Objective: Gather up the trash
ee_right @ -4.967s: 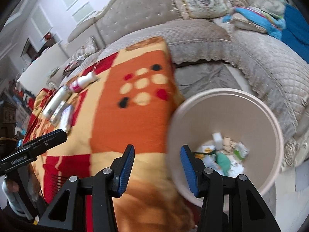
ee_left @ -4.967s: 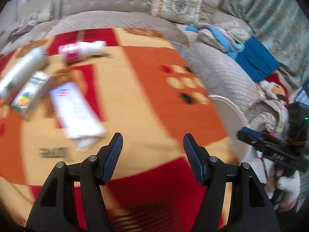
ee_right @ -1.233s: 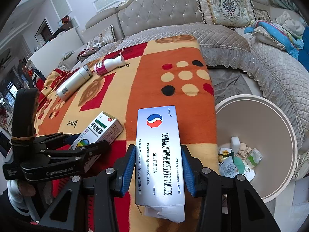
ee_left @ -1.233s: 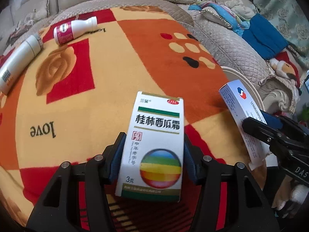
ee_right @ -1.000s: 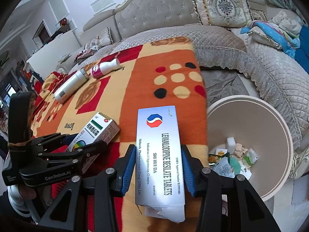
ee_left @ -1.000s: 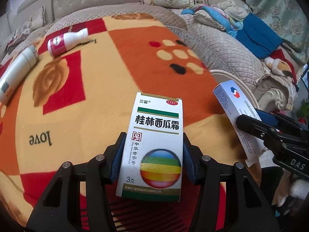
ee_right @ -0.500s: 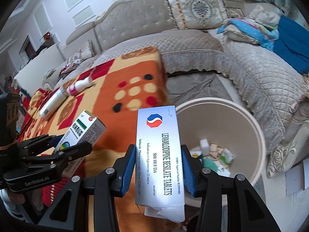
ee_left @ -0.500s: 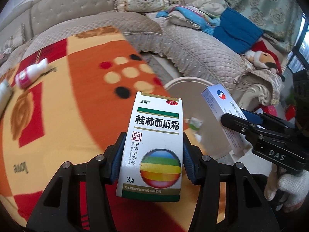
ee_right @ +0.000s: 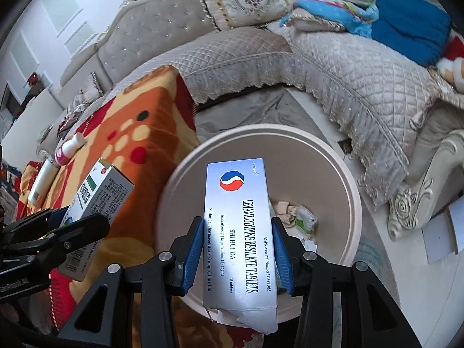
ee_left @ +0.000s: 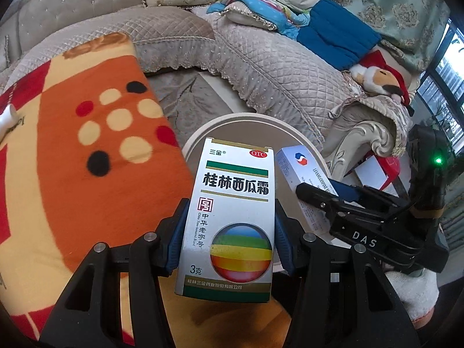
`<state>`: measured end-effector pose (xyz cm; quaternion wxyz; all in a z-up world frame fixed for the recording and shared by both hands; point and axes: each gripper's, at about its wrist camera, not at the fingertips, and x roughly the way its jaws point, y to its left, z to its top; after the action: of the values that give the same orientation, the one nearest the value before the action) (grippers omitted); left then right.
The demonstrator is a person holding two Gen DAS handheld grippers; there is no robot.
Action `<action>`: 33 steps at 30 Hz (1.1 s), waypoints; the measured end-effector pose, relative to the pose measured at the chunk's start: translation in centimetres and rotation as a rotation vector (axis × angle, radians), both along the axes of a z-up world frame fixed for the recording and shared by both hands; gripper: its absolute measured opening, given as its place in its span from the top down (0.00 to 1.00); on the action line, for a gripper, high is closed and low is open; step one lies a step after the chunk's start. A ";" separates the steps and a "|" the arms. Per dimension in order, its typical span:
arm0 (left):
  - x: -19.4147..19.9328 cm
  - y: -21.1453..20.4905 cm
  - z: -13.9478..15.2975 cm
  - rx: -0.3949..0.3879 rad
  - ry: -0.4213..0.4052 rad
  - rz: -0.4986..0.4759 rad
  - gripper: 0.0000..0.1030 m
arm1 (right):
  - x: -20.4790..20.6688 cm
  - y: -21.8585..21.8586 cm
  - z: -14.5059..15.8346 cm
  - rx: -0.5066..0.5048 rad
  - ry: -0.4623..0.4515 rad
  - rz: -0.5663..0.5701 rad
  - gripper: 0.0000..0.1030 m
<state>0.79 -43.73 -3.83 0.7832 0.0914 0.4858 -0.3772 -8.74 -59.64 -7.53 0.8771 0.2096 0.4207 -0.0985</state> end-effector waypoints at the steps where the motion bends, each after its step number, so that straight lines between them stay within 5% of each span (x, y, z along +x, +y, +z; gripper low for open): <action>1: 0.1 -0.1 -0.1 0.000 0.003 -0.001 0.50 | 0.0 -0.2 -0.3 0.006 0.003 -0.004 0.57; 9: 0.5 -0.6 -0.5 -0.012 0.020 0.000 0.49 | 0.3 -1.2 -1.1 0.031 0.012 -0.034 0.57; 15: 0.4 -0.3 -0.4 -0.024 0.022 -0.006 0.38 | 0.0 -1.5 -1.0 0.042 0.007 -0.056 0.52; 33: -0.3 4.6 1.5 -0.032 -0.089 0.085 0.38 | -0.9 3.5 1.3 -0.020 -0.027 0.011 0.45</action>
<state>0.45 -39.10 -2.36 0.8207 0.0748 0.4479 -0.3466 -9.60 -56.10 -6.26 0.8853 0.1996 0.4090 -0.0950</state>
